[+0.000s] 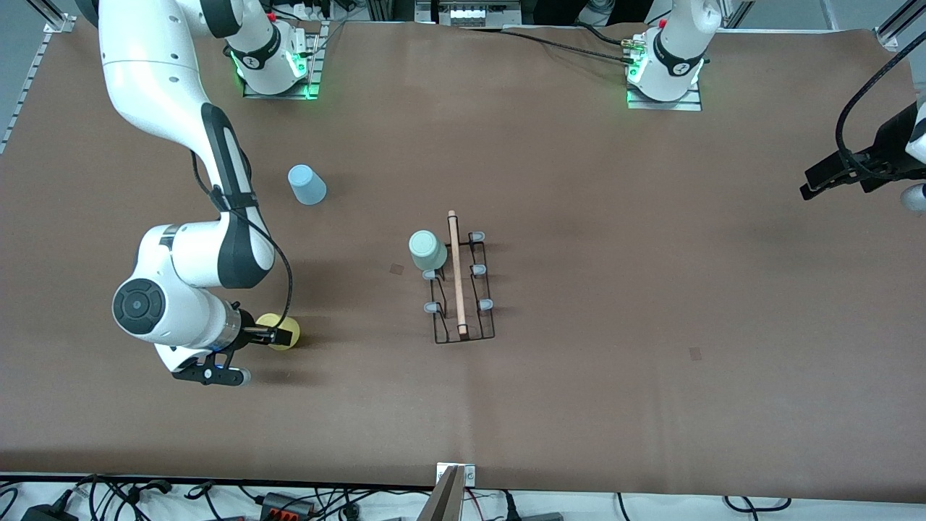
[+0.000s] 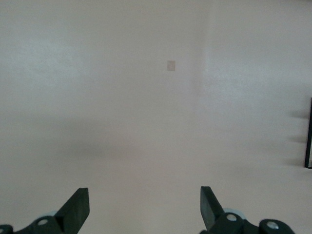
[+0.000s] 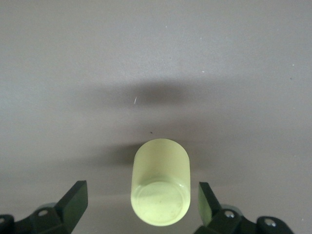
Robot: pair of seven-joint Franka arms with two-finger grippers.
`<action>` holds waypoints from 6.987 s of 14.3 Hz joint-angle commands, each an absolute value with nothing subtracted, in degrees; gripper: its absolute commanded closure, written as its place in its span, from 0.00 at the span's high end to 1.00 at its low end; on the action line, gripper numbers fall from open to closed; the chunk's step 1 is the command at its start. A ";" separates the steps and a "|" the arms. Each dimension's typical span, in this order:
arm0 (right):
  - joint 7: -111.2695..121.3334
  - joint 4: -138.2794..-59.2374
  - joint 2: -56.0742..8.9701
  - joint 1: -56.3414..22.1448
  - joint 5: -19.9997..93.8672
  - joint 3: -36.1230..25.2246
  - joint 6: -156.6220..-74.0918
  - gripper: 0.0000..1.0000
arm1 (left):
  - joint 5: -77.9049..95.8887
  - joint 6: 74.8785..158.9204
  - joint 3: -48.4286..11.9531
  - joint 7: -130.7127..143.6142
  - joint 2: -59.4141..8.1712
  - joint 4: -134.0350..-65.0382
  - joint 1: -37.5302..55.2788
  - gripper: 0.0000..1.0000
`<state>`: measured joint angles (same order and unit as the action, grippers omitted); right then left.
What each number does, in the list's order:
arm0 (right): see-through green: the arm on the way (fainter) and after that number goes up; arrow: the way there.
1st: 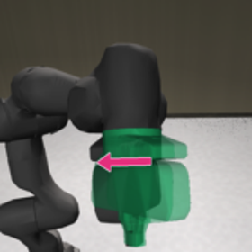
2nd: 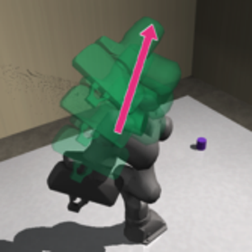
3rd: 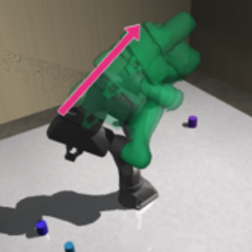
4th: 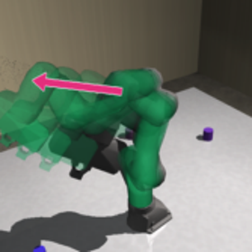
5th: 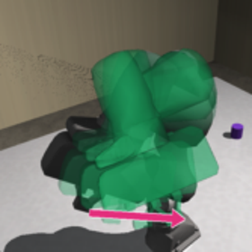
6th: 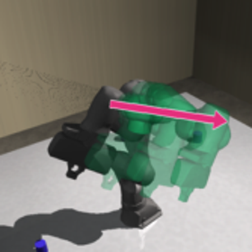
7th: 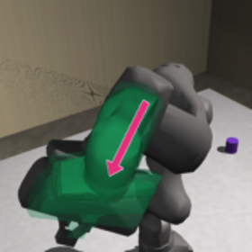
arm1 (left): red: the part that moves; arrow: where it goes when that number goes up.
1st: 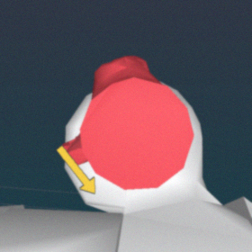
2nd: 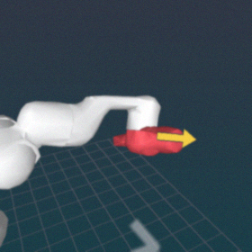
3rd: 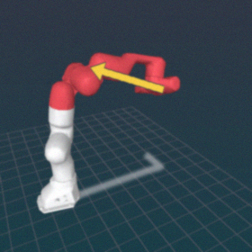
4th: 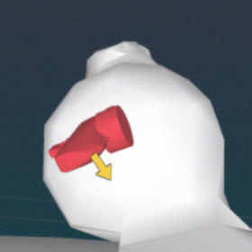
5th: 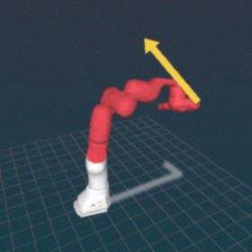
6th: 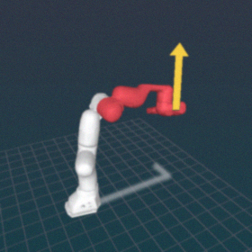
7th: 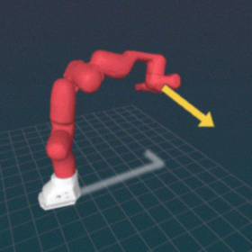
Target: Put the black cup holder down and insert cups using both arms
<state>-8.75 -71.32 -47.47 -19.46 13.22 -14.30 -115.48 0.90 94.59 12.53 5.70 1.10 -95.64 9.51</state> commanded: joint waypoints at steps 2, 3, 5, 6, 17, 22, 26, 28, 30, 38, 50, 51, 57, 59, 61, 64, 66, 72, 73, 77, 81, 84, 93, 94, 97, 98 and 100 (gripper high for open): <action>-7.73 -71.02 -49.65 -19.51 12.30 -13.80 -115.40 1.00 | 1.58 93.43 12.74 4.75 0.18 -94.04 9.58 1.00; -7.73 -71.02 -49.83 -19.51 12.30 -13.80 -115.23 1.00 | 1.58 93.34 12.74 4.66 0.18 -94.04 9.49 1.00; -7.82 -71.10 -50.01 -19.51 12.22 -13.80 -115.05 1.00 | 1.58 93.34 12.74 4.66 0.18 -94.04 9.32 1.00; -7.82 -71.10 -50.01 -19.51 12.22 -13.80 -115.05 1.00 | 1.58 93.34 12.74 4.66 0.18 -94.04 9.32 1.00; -7.65 -72.07 -50.01 -18.90 12.04 -13.80 -112.94 0.75 | 1.76 93.78 12.83 4.66 -0.26 -93.69 9.14 1.00; -5.37 -67.78 -48.26 -19.07 12.65 -13.54 -109.61 0.27 | 1.85 93.60 12.83 4.48 -0.62 -92.81 8.96 1.00; -5.97 -61.35 -46.15 -20.30 13.10 -10.92 -103.64 0.24 | 1.85 93.78 13.01 0.62 -0.44 -92.64 8.70 1.00; -10.60 -61.35 -43.78 -20.65 12.83 -6.87 -103.19 0.24 | 1.93 93.69 12.75 0.53 -0.44 -92.72 7.04 1.00; -15.63 -60.82 -43.25 -23.10 12.83 -6.07 -103.71 0.24 | 1.85 93.69 12.74 0.18 -0.53 -92.64 6.94 1.00; -25.75 -60.56 -43.42 -32.16 12.92 -5.98 -113.01 0.25 | 2.02 93.78 12.57 0.18 -0.70 -92.64 6.15 1.00; -27.86 -60.91 -46.31 -35.68 12.48 -6.06 -116.19 0.25 | 1.93 93.78 6.50 0.18 -0.70 -92.55 0.44 1.00; -27.86 -60.91 -46.84 -35.86 12.48 -5.98 -117.06 0.26 | 2.02 93.78 6.50 0.18 -0.70 -92.55 0.44 1.00; -27.69 -60.91 -48.43 -36.38 12.83 -5.98 -119.44 0.45 | 1.93 93.16 6.42 0.18 -0.62 -92.64 0.35 1.00; -27.86 -60.91 -48.34 -36.39 12.83 -5.98 -118.83 1.00 | 2.02 92.21 6.24 0.96 -0.18 -92.81 0.53 1.00; -27.86 -60.73 -47.64 -36.39 12.66 -6.32 -116.65 1.00 | 1.94 91.75 6.33 0.27 -0.79 -92.55 0.53 1.00; -27.69 -60.64 -45.80 -35.42 12.48 -7.03 -113.30 1.00 | 1.49 93.52 6.33 0.18 -0.97 -92.72 1.05 1.00; -27.42 -60.73 -44.92 -34.54 12.13 -9.30 -111.01 1.00 | 1.41 92.56 5.80 0.35 -0.97 -92.72 1.05 1.00; -22.69 -60.73 -39.30 -27.00 12.13 -13.01 -98.45 1.00 | 1.23 90.96 6.06 1.05 -1.05 -92.37 0.26 1.00; -20.50 -60.73 -38.50 -25.07 12.13 -13.27 -96.78 1.00 | 1.23 91.05 5.98 1.14 -1.23 -92.29 0.26 1.00; -10.84 -60.91 -35.52 -20.14 11.60 -15.11 -95.19 1.00 | 1.14 91.41 6.06 1.05 -1.49 -91.49 0.26 1.00; -3.53 -70.20 -27.01 -12.59 10.56 -13.81 -95.98 1.00 | 1.23 91.23 6.15 1.05 -1.41 -91.41 0.18 1.00; 2.10 -72.60 -22.42 -5.82 7.92 -9.16 -95.72 1.00 | 1.14 91.58 5.98 0.70 -1.41 -91.32 0.26 1.00; 2.37 -84.96 -11.62 0.53 2.55 -2.46 -95.62 1.00 | 1.14 91.76 6.15 0.70 -1.49 -91.32 0.26 1.00; 2.37 -88.64 -9.34 0.44 1.68 -2.46 -96.93 1.00 | 1.14 91.76 6.15 0.70 -1.49 -91.32 0.26 1.00; 2.29 -95.43 -5.45 0.35 0.35 -2.29 -98.61 1.00 | 1.23 91.76 6.24 0.79 -1.49 -91.32 0.18 1.00; 2.29 -96.58 -4.84 0.35 0.35 -2.29 -100.09 1.00 | 1.23 91.76 6.15 0.79 -1.49 -91.32 0.18 1.00; 2.29 -98.52 -3.26 0.18 0.35 -2.29 -100.99 1.00 | 1.14 91.76 6.15 0.79 -1.49 -91.32 0.18 1.00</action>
